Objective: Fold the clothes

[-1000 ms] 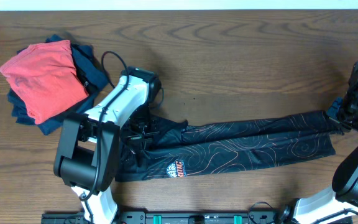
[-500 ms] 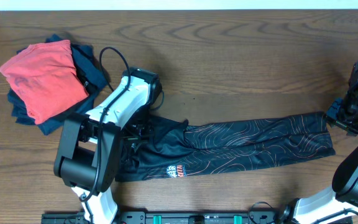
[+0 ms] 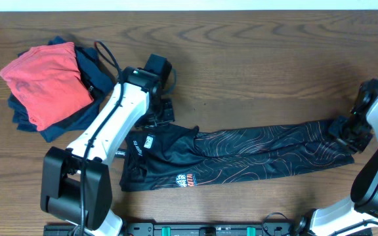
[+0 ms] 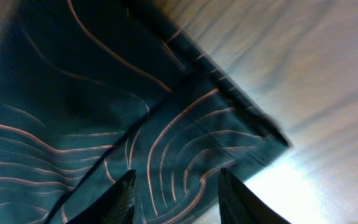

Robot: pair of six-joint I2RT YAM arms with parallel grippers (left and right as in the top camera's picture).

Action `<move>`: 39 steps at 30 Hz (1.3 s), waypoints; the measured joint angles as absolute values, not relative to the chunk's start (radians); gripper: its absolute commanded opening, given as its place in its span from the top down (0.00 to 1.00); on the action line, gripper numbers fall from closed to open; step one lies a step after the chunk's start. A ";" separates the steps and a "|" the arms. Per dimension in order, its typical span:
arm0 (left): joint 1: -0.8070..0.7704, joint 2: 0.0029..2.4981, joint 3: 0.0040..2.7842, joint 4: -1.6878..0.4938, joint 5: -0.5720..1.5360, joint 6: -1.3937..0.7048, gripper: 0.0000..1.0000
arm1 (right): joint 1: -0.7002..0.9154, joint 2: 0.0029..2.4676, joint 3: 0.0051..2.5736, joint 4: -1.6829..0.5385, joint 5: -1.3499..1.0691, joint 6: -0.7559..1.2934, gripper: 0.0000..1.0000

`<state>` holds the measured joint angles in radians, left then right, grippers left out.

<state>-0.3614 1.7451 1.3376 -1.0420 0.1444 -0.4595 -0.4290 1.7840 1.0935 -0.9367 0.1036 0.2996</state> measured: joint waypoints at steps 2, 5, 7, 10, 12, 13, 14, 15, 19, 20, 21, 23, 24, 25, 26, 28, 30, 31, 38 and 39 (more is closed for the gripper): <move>-0.379 1.749 1.338 -1.016 0.168 -0.446 0.77 | -0.429 1.784 1.052 -0.893 0.095 0.300 0.61; -0.418 1.750 1.338 -0.991 0.190 -0.437 0.77 | -0.429 1.783 1.003 -0.832 0.086 0.300 0.63; -0.446 1.753 1.338 -0.971 0.202 -0.435 0.77 | -0.429 1.766 0.982 -0.791 0.082 0.296 0.69; -0.487 1.764 1.338 -0.939 0.210 -0.429 0.75 | -0.430 1.747 0.954 -0.730 0.070 0.282 0.77; -0.507 1.776 1.338 -0.918 0.210 -0.429 0.71 | -0.430 1.740 0.944 -0.705 0.068 0.278 0.76; -0.514 1.782 1.338 -0.910 0.210 -0.429 0.71 | -0.430 1.737 0.939 -0.698 0.068 0.277 0.75; -0.521 1.792 1.338 -0.904 0.205 -0.434 0.70 | -0.431 1.736 0.937 -0.694 0.068 0.277 0.74; -0.525 1.801 1.338 -0.901 0.203 -0.437 0.68 | -0.431 1.734 0.936 -0.693 0.070 0.277 0.73; -0.536 1.856 1.338 -0.883 0.196 -0.445 0.64 | -0.431 1.733 0.934 -0.690 0.078 0.274 0.68; -0.539 1.870 1.338 -0.881 0.195 -0.445 0.64 | -0.431 1.733 0.934 -0.690 0.079 0.273 0.66; -0.541 1.884 1.338 -0.879 0.195 -0.446 0.64 | -0.431 1.733 0.934 -0.690 0.080 0.273 0.66; -0.547 1.909 1.338 -0.873 0.195 -0.445 0.64 | -0.431 1.733 0.934 -0.690 0.083 0.271 0.66; -0.551 1.919 1.338 -0.868 0.195 -0.445 0.64 | -0.431 1.732 0.934 -0.690 0.084 0.271 0.66; -0.555 1.925 1.338 -0.863 0.195 -0.445 0.64 | -0.431 1.732 0.934 -0.690 0.084 0.270 0.66; -0.559 1.930 1.338 -0.858 0.195 -0.445 0.64 | -0.431 1.732 0.934 -0.690 0.084 0.270 0.66; -0.567 1.934 1.338 -0.852 0.195 -0.445 0.64 | -0.431 1.732 0.934 -0.690 0.084 0.270 0.66; -0.573 1.934 1.338 -0.850 0.195 -0.445 0.64 | -0.431 1.732 0.934 -0.690 0.084 0.270 0.66; -0.575 1.934 1.338 -0.850 0.195 -0.445 0.64 | -0.431 1.732 0.934 -0.690 0.084 0.270 0.66; -0.577 1.934 1.338 -0.880 0.200 -0.444 0.51 | -0.432 1.732 0.934 -0.690 0.083 0.270 0.66; -0.577 1.934 1.338 -0.883 0.204 -0.443 0.51 | -0.432 1.732 0.934 -0.690 0.083 0.270 0.65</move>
